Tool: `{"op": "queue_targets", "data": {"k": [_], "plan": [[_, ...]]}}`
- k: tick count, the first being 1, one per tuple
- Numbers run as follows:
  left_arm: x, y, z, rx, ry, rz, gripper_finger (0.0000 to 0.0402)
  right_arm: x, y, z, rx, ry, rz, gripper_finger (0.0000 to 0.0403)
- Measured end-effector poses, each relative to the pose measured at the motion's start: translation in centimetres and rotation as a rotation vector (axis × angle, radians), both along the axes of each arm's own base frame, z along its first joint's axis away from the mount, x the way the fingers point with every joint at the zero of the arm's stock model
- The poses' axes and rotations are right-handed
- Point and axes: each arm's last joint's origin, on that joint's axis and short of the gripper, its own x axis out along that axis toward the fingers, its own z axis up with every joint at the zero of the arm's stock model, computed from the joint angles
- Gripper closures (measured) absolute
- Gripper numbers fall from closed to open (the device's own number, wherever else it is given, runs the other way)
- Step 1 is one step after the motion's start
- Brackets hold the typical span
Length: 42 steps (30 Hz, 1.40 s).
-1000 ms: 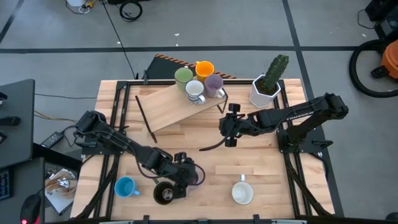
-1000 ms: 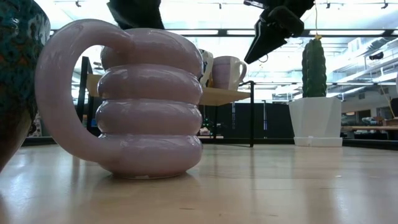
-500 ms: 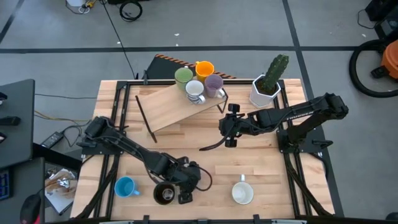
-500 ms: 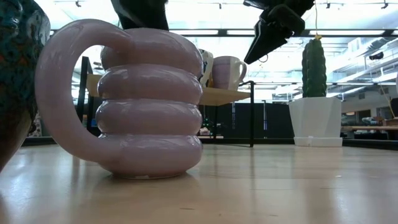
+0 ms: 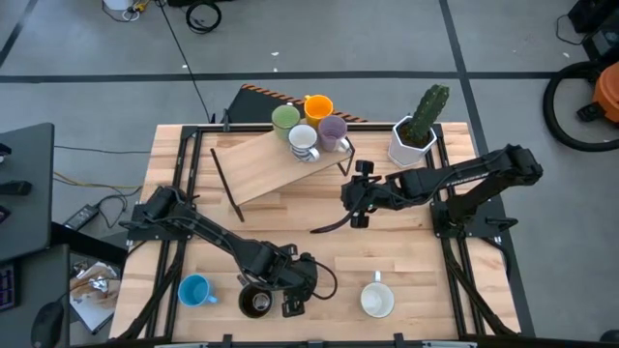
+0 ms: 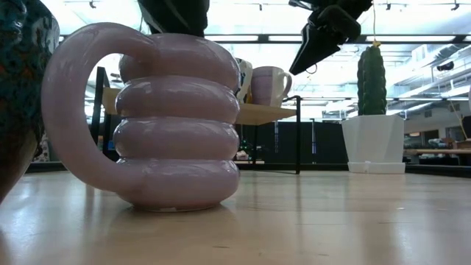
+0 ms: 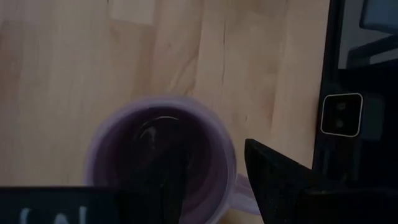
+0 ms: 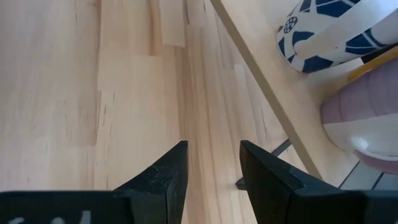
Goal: Place coffee mugs
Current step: Put the purple mug on the shelf
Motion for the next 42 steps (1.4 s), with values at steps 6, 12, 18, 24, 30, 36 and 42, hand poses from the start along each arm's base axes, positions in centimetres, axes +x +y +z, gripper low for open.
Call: {"op": "queue_targets", "data": {"k": [6, 12, 18, 24, 30, 36, 42], "plan": [[0.3, -0.1, -1.5, 0.017, 0.055, -0.014, 0.0235, 0.0, 0.0, 0.0, 0.002, -0.003, -0.002, 0.0252], [0.5, 0.6, -1.6, 0.028, 0.068, -0.007, 0.0243, 0.0, 0.0, 0.0, 0.003, -0.003, -0.003, 0.0252], [0.5, 0.8, -1.6, 0.044, 0.064, -0.020, 0.0302, 0.0, 0.0, 0.0, 0.005, -0.001, -0.007, 0.0252], [0.6, 1.3, -1.6, 0.090, 0.068, -0.082, 0.0372, -0.5, -0.1, -0.1, 0.016, 0.030, -0.030, 0.0252], [0.4, 2.6, -1.4, 0.121, 0.117, -0.112, 0.0372, -1.4, -0.1, 0.6, 0.037, 0.019, -0.055, 0.0252], [-0.4, 4.4, 1.6, 0.092, 0.078, -0.128, 0.0372, -2.4, -0.3, 1.4, 0.060, -0.008, -0.076, 0.0252], [-2.2, 7.5, 5.9, 0.072, 0.026, -0.098, 0.0372, -2.7, -0.2, 1.7, 0.097, -0.029, -0.088, 0.0252]]}}
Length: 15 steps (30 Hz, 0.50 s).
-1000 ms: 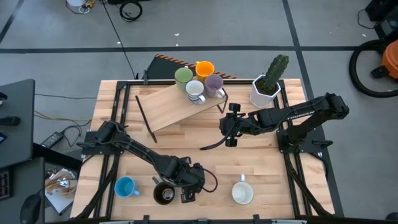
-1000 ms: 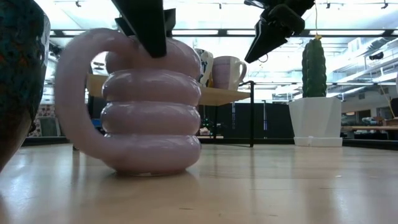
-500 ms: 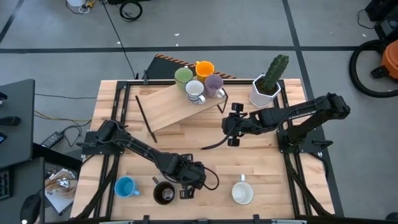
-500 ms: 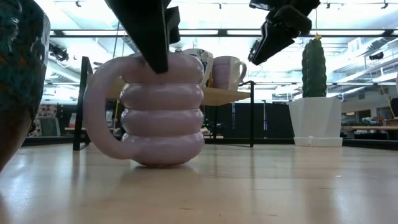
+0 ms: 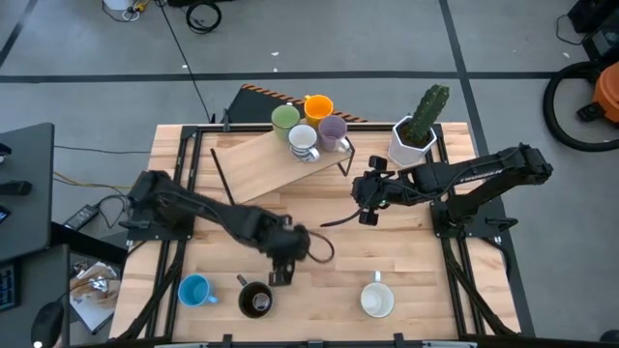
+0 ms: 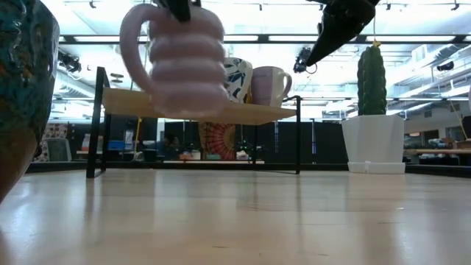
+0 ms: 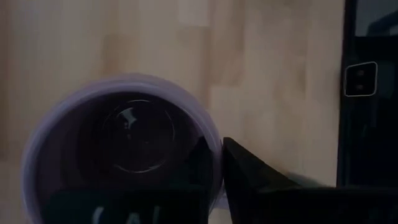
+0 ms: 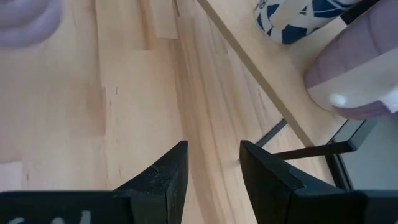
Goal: Place coffee mugs
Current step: Put the purple mug on the shelf
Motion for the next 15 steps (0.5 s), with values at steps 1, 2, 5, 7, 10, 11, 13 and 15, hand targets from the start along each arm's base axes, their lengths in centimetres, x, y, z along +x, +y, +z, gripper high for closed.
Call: {"op": "queue_targets", "data": {"k": [1, 2, 5, 7, 10, 11, 13, 15], "plan": [[-0.4, 0.7, 0.6, 0.002, 0.002, 0.015, 0.0372, 0.0, 0.0, 0.0, 0.006, 0.000, -0.002, 0.0252], [-0.8, 1.4, 1.2, 0.004, 0.003, 0.029, 0.0372, 0.0, 0.1, 0.0, 0.009, -0.001, -0.003, 0.0252], [-2.0, 3.4, 2.8, 0.008, 0.000, 0.065, 0.0372, -0.1, 0.2, 0.0, 0.017, -0.004, -0.005, 0.0252], [-2.6, 4.7, 3.7, 0.008, -0.015, 0.091, 0.0372, -0.1, 0.4, 0.0, 0.022, -0.006, -0.004, 0.0252], [-3.4, 6.8, 4.7, 0.011, -0.020, 0.128, 0.0372, -0.1, 0.7, 0.0, 0.025, -0.006, 0.001, 0.0252], [-3.6, 7.5, 4.9, 0.019, -0.018, 0.140, 0.0372, -0.1, 0.8, 0.0, 0.026, -0.007, 0.004, 0.0252], [-3.9, 8.8, 5.4, 0.028, -0.022, 0.166, 0.0372, -0.2, 0.9, 0.0, 0.026, -0.007, 0.010, 0.0252], [-4.2, 10.0, 5.8, 0.027, -0.037, 0.185, 0.0372, -0.2, 1.0, 0.0, 0.024, -0.008, 0.011, 0.0252]]}}
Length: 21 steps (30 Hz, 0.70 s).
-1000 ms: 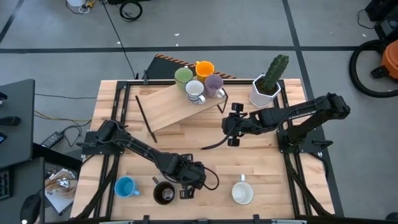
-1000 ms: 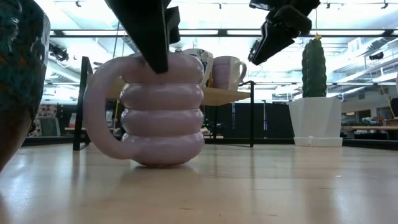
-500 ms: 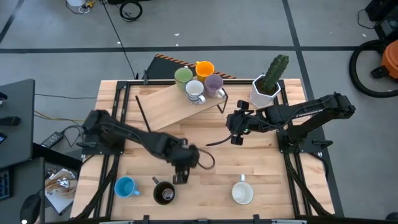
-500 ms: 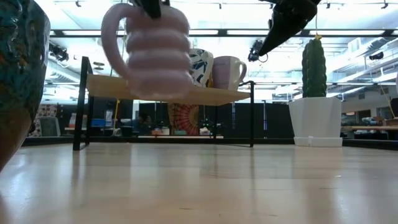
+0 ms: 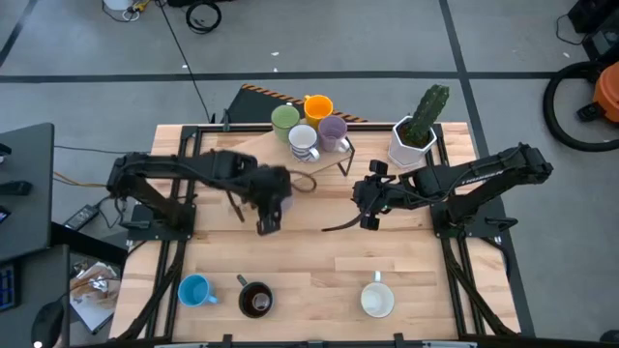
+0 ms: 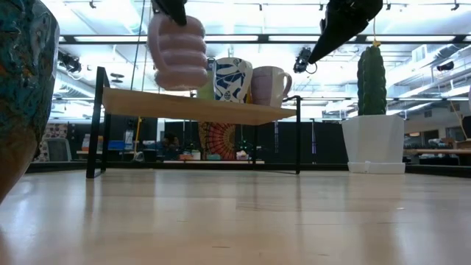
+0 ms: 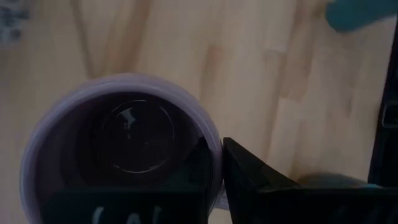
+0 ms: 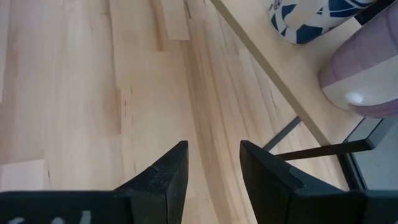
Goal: Place coffee mugs
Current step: Put the purple mug on the shelf
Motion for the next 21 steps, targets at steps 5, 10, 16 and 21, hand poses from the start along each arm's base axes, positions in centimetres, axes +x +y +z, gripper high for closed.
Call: {"op": "queue_targets", "data": {"k": [5, 10, 16, 21], "plan": [[-0.2, 3.4, 0.0, -0.004, 0.018, 0.087, 0.0372, 0.0, 0.0, 0.0, -0.001, -0.001, -0.001, 0.0252], [-0.5, 5.8, 0.1, -0.014, 0.018, 0.126, 0.0368, 0.0, 0.0, 0.0, -0.002, -0.001, -0.001, 0.0252], [-1.0, 7.6, 0.9, -0.002, 0.017, 0.144, 0.0369, 0.0, 0.0, 0.0, -0.006, 0.001, 0.002, 0.0252], [-1.5, 9.4, 1.2, -0.001, 0.024, 0.187, 0.0369, 0.0, 0.0, 0.0, -0.007, 0.001, 0.003, 0.0252]]}}
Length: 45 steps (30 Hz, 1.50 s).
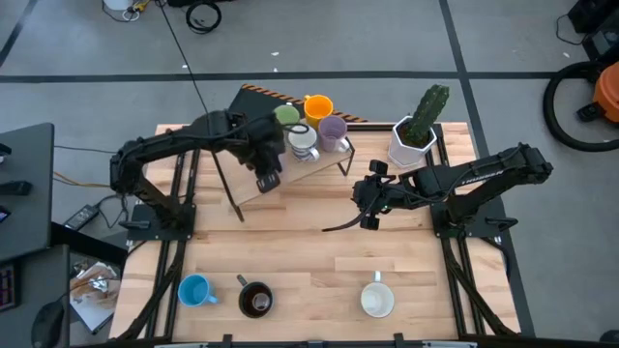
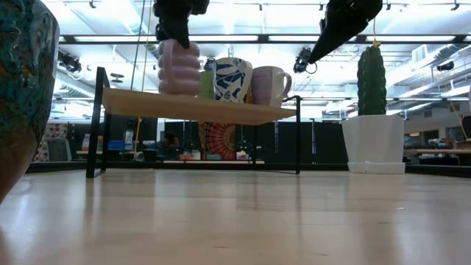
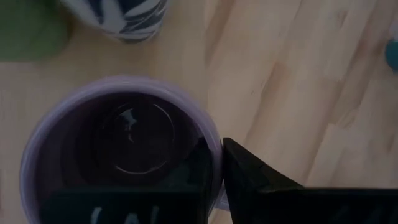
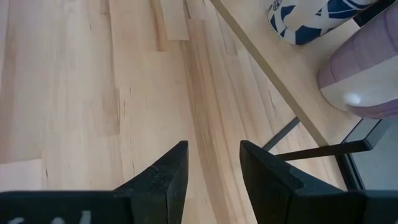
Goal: Place coffee mugs
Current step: Put the purple mug on the shelf
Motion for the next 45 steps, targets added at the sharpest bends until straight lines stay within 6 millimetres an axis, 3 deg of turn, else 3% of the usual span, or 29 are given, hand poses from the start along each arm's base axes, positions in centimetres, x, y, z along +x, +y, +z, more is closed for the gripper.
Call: {"op": "queue_targets", "data": {"k": [19, 35, 45], "plan": [[-2.3, 5.6, -0.6, -0.147, -0.002, 0.012, 0.0369, 0.0, 0.0, 0.0, 0.001, -0.003, 0.000, 0.0252], [-2.2, 5.7, -0.5, -0.093, -0.020, -0.094, 0.0343, 0.0, 0.0, 0.0, 0.001, -0.003, 0.001, 0.0252], [-1.9, 5.1, -0.3, -0.016, -0.005, -0.121, 0.0269, 0.0, 0.0, 0.0, 0.001, -0.003, 0.001, 0.0252]]}}
